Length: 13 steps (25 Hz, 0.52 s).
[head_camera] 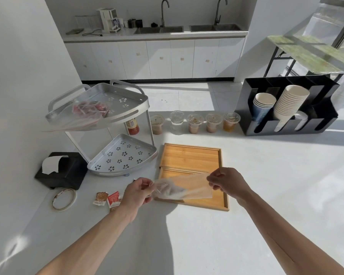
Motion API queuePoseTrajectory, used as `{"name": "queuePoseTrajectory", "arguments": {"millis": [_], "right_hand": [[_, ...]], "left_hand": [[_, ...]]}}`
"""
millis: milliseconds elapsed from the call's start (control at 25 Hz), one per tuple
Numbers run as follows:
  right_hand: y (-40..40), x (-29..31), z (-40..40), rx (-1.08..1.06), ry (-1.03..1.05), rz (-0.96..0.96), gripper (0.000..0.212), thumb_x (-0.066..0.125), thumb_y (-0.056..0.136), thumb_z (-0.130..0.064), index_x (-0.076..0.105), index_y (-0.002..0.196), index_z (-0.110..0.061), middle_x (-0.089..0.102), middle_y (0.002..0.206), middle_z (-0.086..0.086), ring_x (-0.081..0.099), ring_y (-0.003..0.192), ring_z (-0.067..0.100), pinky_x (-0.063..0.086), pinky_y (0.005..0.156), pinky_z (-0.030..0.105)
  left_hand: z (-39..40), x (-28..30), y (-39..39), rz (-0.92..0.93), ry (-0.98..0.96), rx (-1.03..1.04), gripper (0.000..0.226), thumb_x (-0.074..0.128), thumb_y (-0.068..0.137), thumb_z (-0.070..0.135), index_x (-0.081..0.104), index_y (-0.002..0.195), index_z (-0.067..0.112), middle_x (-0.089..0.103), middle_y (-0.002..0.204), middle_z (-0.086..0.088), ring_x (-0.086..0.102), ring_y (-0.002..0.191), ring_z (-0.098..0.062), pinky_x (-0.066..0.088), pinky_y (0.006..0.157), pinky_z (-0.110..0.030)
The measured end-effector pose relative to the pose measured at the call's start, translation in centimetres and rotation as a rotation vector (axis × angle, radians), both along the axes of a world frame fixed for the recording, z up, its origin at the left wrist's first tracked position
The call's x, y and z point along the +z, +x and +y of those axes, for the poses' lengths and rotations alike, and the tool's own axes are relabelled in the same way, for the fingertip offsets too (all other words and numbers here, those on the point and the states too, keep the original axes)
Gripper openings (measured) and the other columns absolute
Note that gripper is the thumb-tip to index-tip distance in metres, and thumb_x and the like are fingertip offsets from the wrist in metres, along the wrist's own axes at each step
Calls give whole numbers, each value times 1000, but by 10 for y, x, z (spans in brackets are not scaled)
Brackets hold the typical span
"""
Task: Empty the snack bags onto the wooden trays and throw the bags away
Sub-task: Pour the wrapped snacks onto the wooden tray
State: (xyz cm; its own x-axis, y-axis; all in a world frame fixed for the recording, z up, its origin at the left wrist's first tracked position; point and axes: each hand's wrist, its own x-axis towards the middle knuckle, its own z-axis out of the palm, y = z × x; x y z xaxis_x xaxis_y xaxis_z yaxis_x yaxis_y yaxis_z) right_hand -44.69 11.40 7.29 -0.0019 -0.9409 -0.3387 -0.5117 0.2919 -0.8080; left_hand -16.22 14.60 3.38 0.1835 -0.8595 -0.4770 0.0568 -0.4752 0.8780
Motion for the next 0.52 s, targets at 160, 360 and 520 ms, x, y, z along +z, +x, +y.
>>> {"name": "queuePoseTrajectory", "arguments": {"millis": [160,360,520], "right_hand": [[-3,-27,-11,-84,93,-117,11,69,88,-20,72,86,-9,74,78,3,66,69,16,47,61,27],[2,-58,-24,-135,191,-186,14,66,91,-20,67,77,-18,71,80,5,61,72,18,46,61,29],[6,-75,-29,-161,227,-196,11,65,92,-22,68,83,-16,72,82,5,60,68,17,46,58,27]], "left_hand": [[-21,9,-6,-158,-11,-81,7,69,88,13,63,85,15,58,82,-1,55,79,-15,55,72,-36],[-48,18,-14,-657,-201,-285,16,61,93,15,60,81,26,67,79,2,59,64,-14,45,59,-26],[-61,30,-23,-832,-326,-329,8,64,91,12,71,93,16,66,74,9,62,69,-4,47,66,-13]]}}
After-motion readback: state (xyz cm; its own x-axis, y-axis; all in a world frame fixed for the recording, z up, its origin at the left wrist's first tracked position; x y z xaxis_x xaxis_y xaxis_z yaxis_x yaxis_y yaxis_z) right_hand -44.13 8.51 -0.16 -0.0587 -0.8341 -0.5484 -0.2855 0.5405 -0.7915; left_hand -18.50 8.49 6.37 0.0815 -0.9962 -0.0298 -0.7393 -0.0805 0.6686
